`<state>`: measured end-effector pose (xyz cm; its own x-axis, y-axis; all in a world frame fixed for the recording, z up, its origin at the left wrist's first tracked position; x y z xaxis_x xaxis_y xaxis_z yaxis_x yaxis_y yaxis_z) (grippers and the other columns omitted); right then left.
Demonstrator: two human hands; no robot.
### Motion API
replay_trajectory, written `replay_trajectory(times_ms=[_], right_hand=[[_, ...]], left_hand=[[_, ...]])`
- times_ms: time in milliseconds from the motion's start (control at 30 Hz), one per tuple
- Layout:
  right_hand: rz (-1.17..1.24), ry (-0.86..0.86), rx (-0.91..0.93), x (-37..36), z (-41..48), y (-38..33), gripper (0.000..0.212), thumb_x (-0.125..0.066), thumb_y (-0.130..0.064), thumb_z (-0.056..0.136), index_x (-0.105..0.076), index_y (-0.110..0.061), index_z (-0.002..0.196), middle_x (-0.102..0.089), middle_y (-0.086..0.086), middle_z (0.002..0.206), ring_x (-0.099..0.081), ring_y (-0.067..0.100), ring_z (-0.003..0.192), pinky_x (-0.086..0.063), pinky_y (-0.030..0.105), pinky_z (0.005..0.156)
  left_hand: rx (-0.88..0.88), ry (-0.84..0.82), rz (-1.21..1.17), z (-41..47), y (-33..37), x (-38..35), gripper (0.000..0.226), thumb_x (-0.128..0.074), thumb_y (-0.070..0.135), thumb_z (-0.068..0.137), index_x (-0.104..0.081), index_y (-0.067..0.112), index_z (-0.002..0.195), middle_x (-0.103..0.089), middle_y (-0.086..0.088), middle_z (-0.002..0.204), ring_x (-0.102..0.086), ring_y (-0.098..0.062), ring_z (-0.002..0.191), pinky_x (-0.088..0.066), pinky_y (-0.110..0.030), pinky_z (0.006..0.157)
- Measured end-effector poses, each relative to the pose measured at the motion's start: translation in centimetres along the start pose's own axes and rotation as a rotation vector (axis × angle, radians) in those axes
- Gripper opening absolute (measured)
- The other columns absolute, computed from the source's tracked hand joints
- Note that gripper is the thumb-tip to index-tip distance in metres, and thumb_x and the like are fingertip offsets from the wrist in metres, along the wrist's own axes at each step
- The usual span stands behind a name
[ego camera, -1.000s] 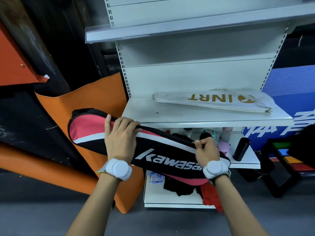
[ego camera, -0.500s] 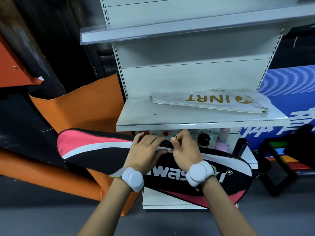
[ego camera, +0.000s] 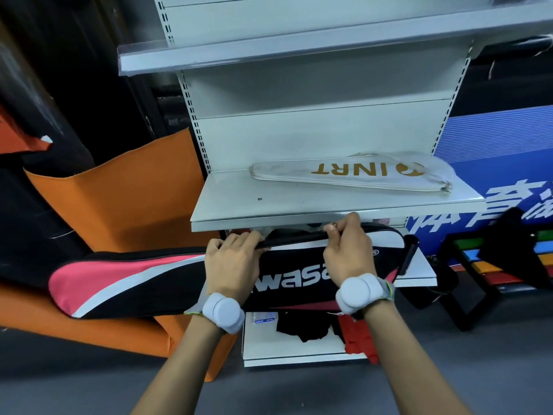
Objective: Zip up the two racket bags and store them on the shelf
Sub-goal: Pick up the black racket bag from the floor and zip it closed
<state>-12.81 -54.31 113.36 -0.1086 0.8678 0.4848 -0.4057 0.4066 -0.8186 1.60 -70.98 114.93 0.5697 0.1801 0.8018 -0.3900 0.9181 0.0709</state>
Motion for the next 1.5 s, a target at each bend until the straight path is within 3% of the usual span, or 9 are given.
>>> replay_trajectory(times_ms=[133,333,600,967,1200,1367,1500], right_hand=[[-0.060,0.131,-0.007,2.6,1.3,0.8,0.014,-0.051,-0.014,0.097,-0.043,-0.011,0.086,-0.056,0.009,0.088,-0.052,0.027,0.080,-0.034,0.029,0.064],[-0.055,0.207,-0.047,5.5,3.0,2.2,0.015,-0.053,-0.015,0.096,-0.043,-0.011,0.086,-0.052,0.003,0.079,-0.052,0.028,0.078,-0.043,0.036,0.076],[-0.063,0.275,-0.159,7.4,3.5,4.8,0.015,-0.057,-0.020,0.095,-0.052,-0.006,0.093,-0.055,0.006,0.077,-0.047,0.026,0.074,-0.036,0.031,0.068],[-0.077,0.311,-0.303,9.2,3.4,8.7,0.019,-0.057,-0.020,0.094,-0.057,-0.001,0.096,-0.067,0.024,0.098,-0.060,0.041,0.098,-0.039,0.032,0.076],[-0.064,0.339,-0.455,11.4,1.9,12.8,0.026,-0.057,-0.020,0.093,-0.061,0.005,0.098,-0.067,0.028,0.100,-0.061,0.044,0.101,-0.048,0.040,0.085],[0.005,0.388,-0.556,10.4,-0.3,14.7,0.028,-0.052,-0.017,0.097,-0.052,0.009,0.108,-0.063,0.033,0.106,-0.058,0.048,0.104,-0.045,0.042,0.085],[0.036,0.419,-0.657,10.0,-1.5,16.2,0.027,-0.052,-0.015,0.097,-0.050,0.009,0.110,-0.062,0.036,0.110,-0.057,0.049,0.108,-0.044,0.044,0.087]], left_hand=[[0.075,0.023,0.000,-0.2,-1.6,-0.3,0.006,-0.067,0.013,0.086,-0.064,0.017,0.089,-0.068,0.003,0.078,-0.064,-0.026,0.077,-0.039,-0.039,0.073],[0.121,0.112,0.018,-0.4,-3.3,0.3,0.013,-0.066,0.007,0.084,-0.060,0.018,0.088,-0.064,0.004,0.074,-0.063,-0.025,0.074,-0.039,-0.040,0.075],[0.115,0.188,0.011,-0.4,-4.0,1.0,0.017,-0.067,0.005,0.083,-0.059,0.019,0.088,-0.062,0.005,0.073,-0.061,-0.023,0.072,-0.038,-0.039,0.076],[0.142,0.243,-0.009,-0.3,-3.9,1.1,0.022,-0.061,0.004,0.083,-0.053,0.024,0.088,-0.057,0.007,0.071,-0.056,-0.022,0.069,-0.034,-0.035,0.078],[0.345,0.302,-0.109,-0.5,-6.3,1.7,0.015,-0.052,0.011,0.082,-0.053,0.023,0.089,-0.056,0.001,0.065,-0.051,-0.027,0.062,-0.036,-0.037,0.079],[0.473,0.238,-0.272,-0.5,-5.6,0.5,0.012,-0.052,0.010,0.084,-0.051,0.021,0.086,-0.061,-0.006,0.066,-0.051,-0.035,0.061,-0.042,-0.043,0.079],[0.482,0.221,-0.336,-0.5,-4.2,0.2,0.022,-0.056,0.003,0.082,-0.051,0.024,0.084,-0.054,0.004,0.063,-0.051,-0.033,0.059,-0.045,-0.044,0.071]])
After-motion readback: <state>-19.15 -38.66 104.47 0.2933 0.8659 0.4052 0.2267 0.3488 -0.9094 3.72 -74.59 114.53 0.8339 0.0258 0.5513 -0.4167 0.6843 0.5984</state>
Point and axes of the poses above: each hand's wrist, its own z-axis towards the middle knuckle, its own x-axis out of the back of the hand, y = z × x, the point moved 9 cm from there along z, towards the middle knuckle
